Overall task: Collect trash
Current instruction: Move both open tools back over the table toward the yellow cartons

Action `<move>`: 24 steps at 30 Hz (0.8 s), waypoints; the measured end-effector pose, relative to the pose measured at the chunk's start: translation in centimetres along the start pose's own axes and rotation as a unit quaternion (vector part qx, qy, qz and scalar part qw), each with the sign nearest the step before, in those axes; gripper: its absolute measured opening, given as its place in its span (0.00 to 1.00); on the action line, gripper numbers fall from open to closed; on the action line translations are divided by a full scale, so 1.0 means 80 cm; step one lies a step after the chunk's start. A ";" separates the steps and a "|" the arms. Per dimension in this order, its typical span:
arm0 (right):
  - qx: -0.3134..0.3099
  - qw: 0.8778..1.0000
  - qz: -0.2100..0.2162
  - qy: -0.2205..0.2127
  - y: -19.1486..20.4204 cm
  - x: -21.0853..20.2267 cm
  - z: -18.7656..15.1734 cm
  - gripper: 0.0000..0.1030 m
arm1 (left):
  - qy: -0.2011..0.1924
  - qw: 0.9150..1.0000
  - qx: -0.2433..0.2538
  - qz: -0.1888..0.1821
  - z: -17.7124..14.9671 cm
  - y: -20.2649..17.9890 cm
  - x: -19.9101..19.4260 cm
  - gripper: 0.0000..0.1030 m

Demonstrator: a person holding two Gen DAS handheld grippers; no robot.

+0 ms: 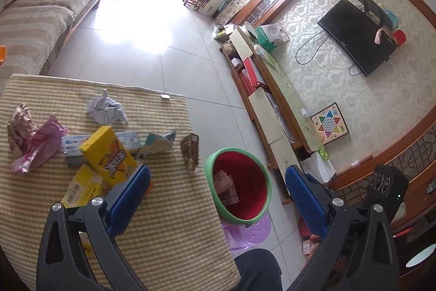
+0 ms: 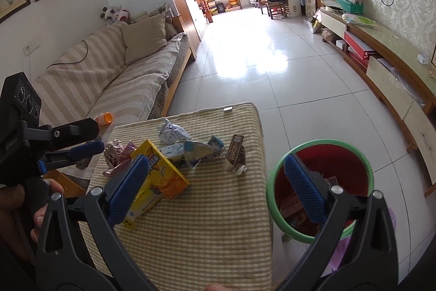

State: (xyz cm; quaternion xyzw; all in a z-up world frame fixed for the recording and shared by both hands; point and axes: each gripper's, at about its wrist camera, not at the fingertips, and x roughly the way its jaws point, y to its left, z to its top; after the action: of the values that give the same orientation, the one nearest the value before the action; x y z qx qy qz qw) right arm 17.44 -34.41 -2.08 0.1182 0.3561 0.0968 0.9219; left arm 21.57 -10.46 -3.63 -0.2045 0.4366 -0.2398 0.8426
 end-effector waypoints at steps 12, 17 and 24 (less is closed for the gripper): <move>-0.055 0.998 0.027 0.032 0.121 0.038 -0.020 0.95 | -0.041 0.995 -0.043 0.076 -0.028 0.122 -0.102 0.92; -0.073 0.996 0.018 0.050 0.148 0.053 -0.026 0.95 | -0.045 0.993 -0.052 0.095 -0.042 0.159 -0.123 0.92; -0.087 0.993 0.006 0.080 0.159 0.087 -0.040 0.95 | -0.008 0.993 -0.049 0.105 -0.061 0.190 -0.109 0.92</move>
State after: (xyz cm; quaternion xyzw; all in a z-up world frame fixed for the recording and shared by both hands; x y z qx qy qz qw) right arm 19.09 -19.98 -5.14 0.0317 0.4185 0.1420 0.8965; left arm 16.53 6.18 -9.10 -0.2009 0.4600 -0.1269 0.8556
